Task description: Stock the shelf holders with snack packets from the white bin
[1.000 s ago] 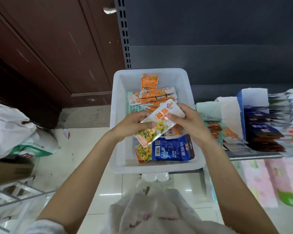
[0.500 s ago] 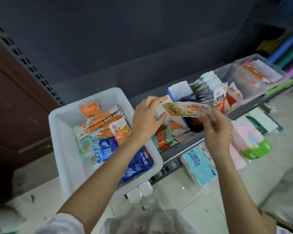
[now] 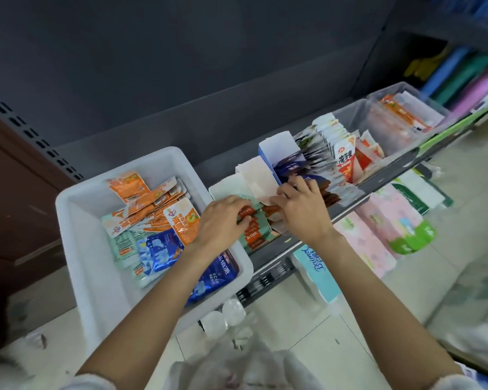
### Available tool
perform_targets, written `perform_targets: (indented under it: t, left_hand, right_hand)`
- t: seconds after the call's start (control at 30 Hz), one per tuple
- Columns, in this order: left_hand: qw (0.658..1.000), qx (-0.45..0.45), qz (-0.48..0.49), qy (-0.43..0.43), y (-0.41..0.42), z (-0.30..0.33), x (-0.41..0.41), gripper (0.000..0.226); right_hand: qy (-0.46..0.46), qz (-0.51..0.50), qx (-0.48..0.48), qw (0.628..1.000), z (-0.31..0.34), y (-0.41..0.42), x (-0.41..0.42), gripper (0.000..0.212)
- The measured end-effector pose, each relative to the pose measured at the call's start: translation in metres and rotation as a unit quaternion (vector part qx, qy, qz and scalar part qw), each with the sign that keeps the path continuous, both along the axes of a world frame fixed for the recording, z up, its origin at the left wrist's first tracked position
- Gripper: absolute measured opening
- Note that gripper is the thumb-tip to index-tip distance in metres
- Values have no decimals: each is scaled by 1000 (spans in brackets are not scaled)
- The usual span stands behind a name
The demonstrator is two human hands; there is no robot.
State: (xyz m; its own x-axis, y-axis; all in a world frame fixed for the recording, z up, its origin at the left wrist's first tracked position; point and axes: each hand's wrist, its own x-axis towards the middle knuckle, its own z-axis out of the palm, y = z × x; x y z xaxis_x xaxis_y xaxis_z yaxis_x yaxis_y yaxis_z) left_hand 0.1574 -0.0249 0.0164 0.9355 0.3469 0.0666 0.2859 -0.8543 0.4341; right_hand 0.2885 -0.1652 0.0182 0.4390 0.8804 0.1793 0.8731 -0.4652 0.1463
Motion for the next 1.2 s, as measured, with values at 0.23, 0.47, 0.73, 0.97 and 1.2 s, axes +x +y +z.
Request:
perform_targets:
  t: [0.23, 0.47, 0.73, 0.97, 1.2]
  left_hand:
    - [1000, -15, -7, -22, 4, 1, -9, 40]
    - [958, -66, 195, -199, 38, -11, -82, 23]
    - [971, -61, 35, 227, 37, -46, -137, 67]
    - [967, 21, 1, 252, 31, -53, -135, 85]
    - [984, -131, 113, 33, 35, -30, -154, 78]
  right_hand:
    - [-3, -11, -129, 992, 8, -2, -17, 28]
    - [331, 125, 193, 915, 39, 37, -84, 33]
    - [70, 180, -334, 923, -8, 103, -133, 44]
    - [32, 199, -320, 926, 3, 107, -130, 44]
    - [619, -35, 71, 781, 34, 103, -110, 10]
